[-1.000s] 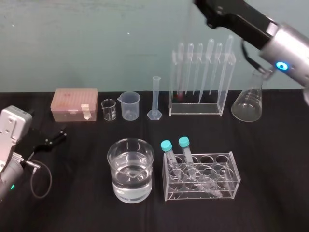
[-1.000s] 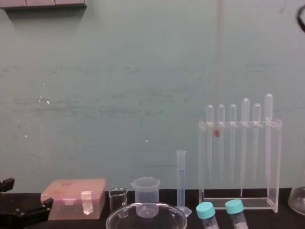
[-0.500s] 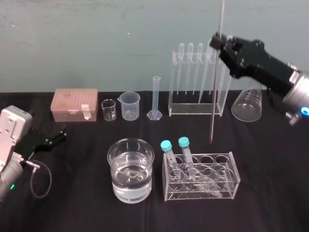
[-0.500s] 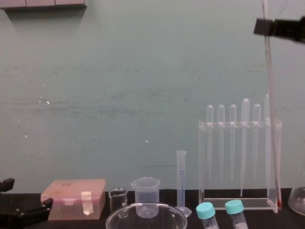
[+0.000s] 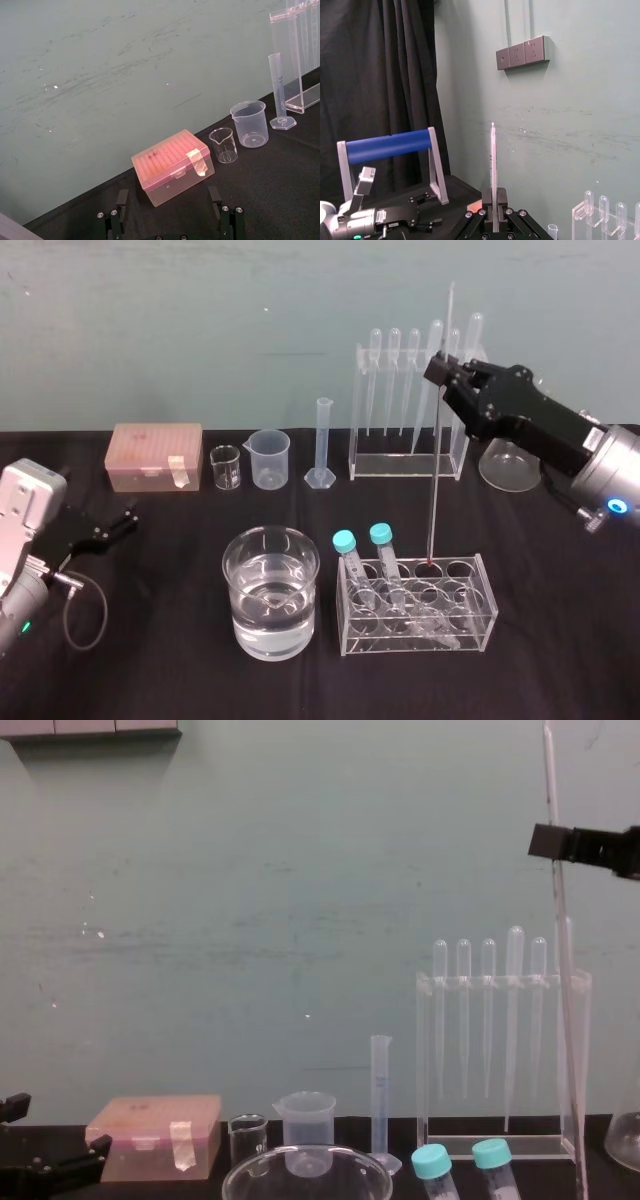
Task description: Hold the thermometer with one hand and immerse one end into the beaker, then reinsert it into the test tube rack.
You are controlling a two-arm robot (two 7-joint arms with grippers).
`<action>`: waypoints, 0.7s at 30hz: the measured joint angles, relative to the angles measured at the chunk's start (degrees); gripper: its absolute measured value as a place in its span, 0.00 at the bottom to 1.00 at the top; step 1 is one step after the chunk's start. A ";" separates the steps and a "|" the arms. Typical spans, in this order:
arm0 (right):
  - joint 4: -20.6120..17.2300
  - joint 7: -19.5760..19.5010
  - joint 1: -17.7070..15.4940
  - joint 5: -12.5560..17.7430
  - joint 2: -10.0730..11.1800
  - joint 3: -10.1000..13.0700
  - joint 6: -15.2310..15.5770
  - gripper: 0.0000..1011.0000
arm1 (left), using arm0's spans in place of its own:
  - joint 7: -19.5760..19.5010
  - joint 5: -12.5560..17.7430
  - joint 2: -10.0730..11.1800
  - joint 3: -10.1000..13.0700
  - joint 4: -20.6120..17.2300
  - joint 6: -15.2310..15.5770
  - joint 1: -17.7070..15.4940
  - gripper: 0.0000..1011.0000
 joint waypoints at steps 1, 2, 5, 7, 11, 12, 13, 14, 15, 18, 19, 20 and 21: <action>0.15 0.05 -0.01 -0.25 -0.13 -0.08 -0.18 0.06 | 0.00 0.00 0.00 0.00 0.00 0.00 0.00 1.00; 0.55 0.11 -0.01 -0.73 -0.44 -0.28 -0.44 0.05 | 0.00 0.00 0.00 0.00 0.00 0.00 0.00 1.00; 1.45 0.07 0.01 -1.59 -1.09 -0.61 -0.78 0.06 | 0.00 0.00 0.00 0.00 0.00 0.00 0.00 1.00; 1.98 0.04 0.08 -2.26 -1.49 -0.86 -0.86 0.06 | 0.00 0.00 0.00 0.00 0.00 0.00 0.00 1.00; 2.72 -0.07 0.11 -3.26 -2.02 -1.26 -0.85 0.05 | 0.00 0.00 0.00 0.00 0.00 0.00 0.00 1.00; 3.09 -0.14 0.09 -3.62 -2.21 -1.43 -0.75 0.06 | 0.00 0.00 0.00 0.00 0.00 0.00 0.00 1.00; 3.28 -0.20 0.08 -3.80 -2.32 -1.52 -0.65 0.05 | 0.00 0.00 0.00 0.00 0.00 0.00 0.00 1.00; 3.66 -0.36 0.03 -4.09 -2.53 -1.70 -0.32 0.06 | 0.00 0.00 0.00 0.00 0.00 0.00 0.00 1.00; 3.85 -0.42 -0.01 -4.24 -2.61 -1.80 -0.16 0.05 | 0.00 0.00 0.00 0.00 0.00 0.00 0.00 1.00; 4.36 -0.62 -0.17 -4.92 -2.90 -2.13 0.36 0.06 | 0.00 0.00 0.00 0.00 0.00 0.00 0.00 1.00; 4.46 -0.66 -0.21 -5.03 -2.95 -2.18 0.46 0.05 | 0.00 0.00 0.00 0.00 0.00 0.00 0.00 1.00; 4.69 -0.78 -0.32 -5.31 -3.05 -2.27 0.65 0.06 | 0.00 0.00 0.00 0.00 0.00 0.00 0.00 1.00; 4.80 -0.80 -0.37 -5.40 -3.09 -2.31 0.75 0.05 | 0.00 0.00 0.00 0.00 0.00 0.00 0.00 1.00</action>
